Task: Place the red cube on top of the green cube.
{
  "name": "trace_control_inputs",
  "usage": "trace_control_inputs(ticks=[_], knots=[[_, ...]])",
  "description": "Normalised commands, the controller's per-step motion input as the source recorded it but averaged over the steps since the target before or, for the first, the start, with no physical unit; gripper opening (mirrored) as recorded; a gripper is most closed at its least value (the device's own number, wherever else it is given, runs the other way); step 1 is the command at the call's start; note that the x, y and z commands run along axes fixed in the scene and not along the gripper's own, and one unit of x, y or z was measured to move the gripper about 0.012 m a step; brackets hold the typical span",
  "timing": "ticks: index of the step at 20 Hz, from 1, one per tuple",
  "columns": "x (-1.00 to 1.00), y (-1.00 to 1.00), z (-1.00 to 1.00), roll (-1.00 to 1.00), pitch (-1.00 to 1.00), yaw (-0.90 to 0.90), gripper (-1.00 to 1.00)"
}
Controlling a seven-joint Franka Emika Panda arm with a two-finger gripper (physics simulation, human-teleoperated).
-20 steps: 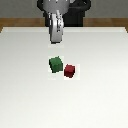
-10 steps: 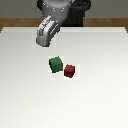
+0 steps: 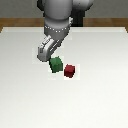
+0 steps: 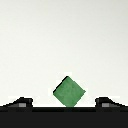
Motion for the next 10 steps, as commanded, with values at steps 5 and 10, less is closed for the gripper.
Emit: trace_control_inputs(ticks=[5, 10], knots=[[0.2, 0.0, 0.0, 0.0, 0.0, 0.0, 1.0], [0.0, 0.8, 0.0, 0.0, 0.0, 0.0, 1.0]])
